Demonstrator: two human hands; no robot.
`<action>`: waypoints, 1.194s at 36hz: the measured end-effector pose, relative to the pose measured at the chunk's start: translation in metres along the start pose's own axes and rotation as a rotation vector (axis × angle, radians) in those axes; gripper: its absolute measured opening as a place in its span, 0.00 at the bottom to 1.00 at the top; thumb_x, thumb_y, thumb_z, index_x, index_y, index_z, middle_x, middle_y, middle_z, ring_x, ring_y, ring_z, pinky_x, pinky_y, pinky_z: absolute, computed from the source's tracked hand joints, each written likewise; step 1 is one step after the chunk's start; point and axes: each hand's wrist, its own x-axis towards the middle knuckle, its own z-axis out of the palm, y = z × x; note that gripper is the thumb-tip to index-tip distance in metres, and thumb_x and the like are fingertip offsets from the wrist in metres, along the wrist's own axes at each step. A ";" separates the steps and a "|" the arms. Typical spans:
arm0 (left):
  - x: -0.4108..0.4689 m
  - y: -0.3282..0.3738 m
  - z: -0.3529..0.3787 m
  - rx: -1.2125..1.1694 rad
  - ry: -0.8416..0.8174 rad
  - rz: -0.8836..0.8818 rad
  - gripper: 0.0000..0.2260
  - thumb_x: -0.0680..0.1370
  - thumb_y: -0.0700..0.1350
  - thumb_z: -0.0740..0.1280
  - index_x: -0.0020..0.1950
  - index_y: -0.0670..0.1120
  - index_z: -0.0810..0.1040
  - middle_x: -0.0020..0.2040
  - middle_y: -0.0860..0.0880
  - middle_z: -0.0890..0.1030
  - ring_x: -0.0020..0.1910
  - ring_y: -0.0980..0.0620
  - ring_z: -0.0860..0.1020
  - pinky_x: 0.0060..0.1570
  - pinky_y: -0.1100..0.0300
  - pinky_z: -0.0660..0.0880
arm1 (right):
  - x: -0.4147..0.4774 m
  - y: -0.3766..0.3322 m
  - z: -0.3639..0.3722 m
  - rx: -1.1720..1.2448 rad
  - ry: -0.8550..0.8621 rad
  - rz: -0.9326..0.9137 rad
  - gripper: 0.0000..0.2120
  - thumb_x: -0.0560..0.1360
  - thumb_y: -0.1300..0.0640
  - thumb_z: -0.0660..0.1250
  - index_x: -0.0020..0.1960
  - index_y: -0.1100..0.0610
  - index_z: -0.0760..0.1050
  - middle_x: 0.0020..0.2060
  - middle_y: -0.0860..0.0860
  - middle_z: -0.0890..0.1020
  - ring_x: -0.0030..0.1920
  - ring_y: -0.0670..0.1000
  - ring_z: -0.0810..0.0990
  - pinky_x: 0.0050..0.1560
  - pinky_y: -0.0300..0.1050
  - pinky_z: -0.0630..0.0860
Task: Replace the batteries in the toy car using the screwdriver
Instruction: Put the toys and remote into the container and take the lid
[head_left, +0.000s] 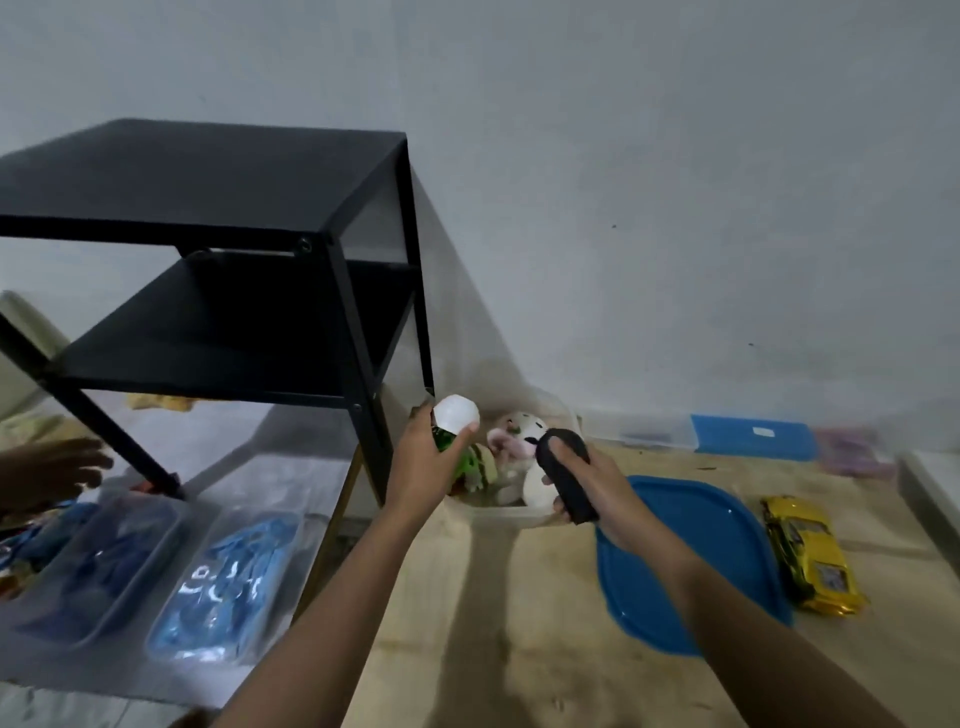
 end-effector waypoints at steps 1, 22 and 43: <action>0.007 -0.001 0.001 0.015 -0.005 -0.015 0.27 0.72 0.62 0.66 0.65 0.49 0.71 0.57 0.50 0.78 0.56 0.50 0.76 0.53 0.51 0.77 | 0.004 -0.001 -0.002 0.019 -0.014 0.003 0.18 0.73 0.50 0.68 0.58 0.58 0.71 0.38 0.56 0.77 0.26 0.51 0.75 0.25 0.42 0.72; 0.088 -0.014 0.045 0.442 -0.179 -0.142 0.30 0.74 0.58 0.66 0.70 0.45 0.65 0.65 0.42 0.72 0.63 0.42 0.71 0.58 0.53 0.70 | 0.087 -0.004 -0.007 -0.356 0.068 0.128 0.16 0.76 0.55 0.64 0.58 0.57 0.62 0.41 0.52 0.72 0.37 0.50 0.74 0.26 0.39 0.73; 0.111 -0.040 0.089 0.723 -0.453 -0.071 0.29 0.80 0.53 0.58 0.75 0.41 0.55 0.72 0.38 0.64 0.70 0.41 0.64 0.68 0.50 0.60 | 0.140 0.018 0.010 -1.233 0.278 0.028 0.19 0.74 0.69 0.59 0.64 0.61 0.62 0.59 0.60 0.73 0.56 0.58 0.74 0.43 0.45 0.67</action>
